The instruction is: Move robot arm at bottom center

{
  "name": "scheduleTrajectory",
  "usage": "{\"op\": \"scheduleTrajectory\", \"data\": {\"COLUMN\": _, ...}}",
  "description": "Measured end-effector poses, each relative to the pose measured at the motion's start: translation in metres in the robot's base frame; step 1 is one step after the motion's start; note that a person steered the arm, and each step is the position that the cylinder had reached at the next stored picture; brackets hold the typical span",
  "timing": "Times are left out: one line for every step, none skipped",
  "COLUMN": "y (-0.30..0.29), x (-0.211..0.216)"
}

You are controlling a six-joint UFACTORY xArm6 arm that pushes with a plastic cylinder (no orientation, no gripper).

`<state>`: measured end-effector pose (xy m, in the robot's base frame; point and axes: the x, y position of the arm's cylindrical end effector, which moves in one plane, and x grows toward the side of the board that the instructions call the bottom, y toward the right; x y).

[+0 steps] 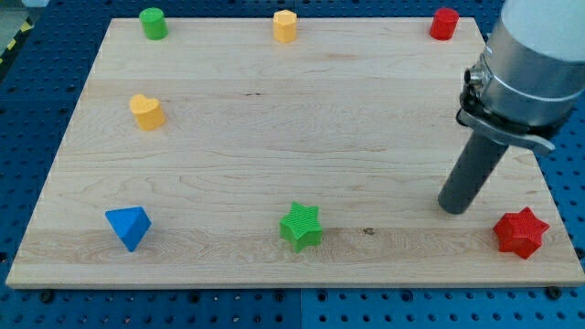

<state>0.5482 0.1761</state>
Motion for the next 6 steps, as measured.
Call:
{"op": "scheduleTrajectory", "data": {"y": 0.0, "x": 0.021}}
{"op": "scheduleTrajectory", "data": {"y": -0.004, "x": 0.035}}
{"op": "scheduleTrajectory", "data": {"y": -0.019, "x": 0.06}}
{"op": "scheduleTrajectory", "data": {"y": -0.043, "x": 0.07}}
{"op": "scheduleTrajectory", "data": {"y": -0.087, "x": 0.069}}
{"op": "scheduleTrajectory", "data": {"y": -0.149, "x": 0.069}}
